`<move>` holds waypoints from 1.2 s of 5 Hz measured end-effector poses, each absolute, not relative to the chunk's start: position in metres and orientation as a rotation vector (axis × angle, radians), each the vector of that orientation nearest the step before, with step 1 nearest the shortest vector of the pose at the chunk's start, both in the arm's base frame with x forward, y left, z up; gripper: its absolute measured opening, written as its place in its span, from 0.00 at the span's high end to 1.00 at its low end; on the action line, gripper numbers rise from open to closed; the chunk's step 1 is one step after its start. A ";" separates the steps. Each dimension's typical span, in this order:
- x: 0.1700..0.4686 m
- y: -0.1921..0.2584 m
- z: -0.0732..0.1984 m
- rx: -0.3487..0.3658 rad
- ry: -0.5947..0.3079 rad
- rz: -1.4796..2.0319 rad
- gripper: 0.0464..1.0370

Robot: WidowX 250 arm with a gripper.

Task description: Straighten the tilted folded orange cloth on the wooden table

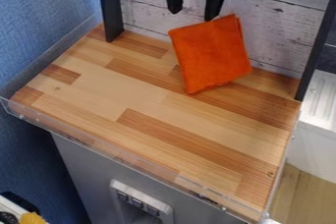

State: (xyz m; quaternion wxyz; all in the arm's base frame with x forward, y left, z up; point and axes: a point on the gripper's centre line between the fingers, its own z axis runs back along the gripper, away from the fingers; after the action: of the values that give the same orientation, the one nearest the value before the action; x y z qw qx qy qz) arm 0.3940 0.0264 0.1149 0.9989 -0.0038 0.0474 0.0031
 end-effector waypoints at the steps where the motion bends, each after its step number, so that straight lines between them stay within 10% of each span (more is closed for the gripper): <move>1: 0.395 0.027 0.111 -0.010 0.087 -0.024 0.04; 6: 0.398 0.009 0.097 -0.004 -0.032 -0.353 0.04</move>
State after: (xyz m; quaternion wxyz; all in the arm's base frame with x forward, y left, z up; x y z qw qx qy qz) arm 0.3979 0.0093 0.0971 0.9843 -0.0019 -0.0161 -0.1756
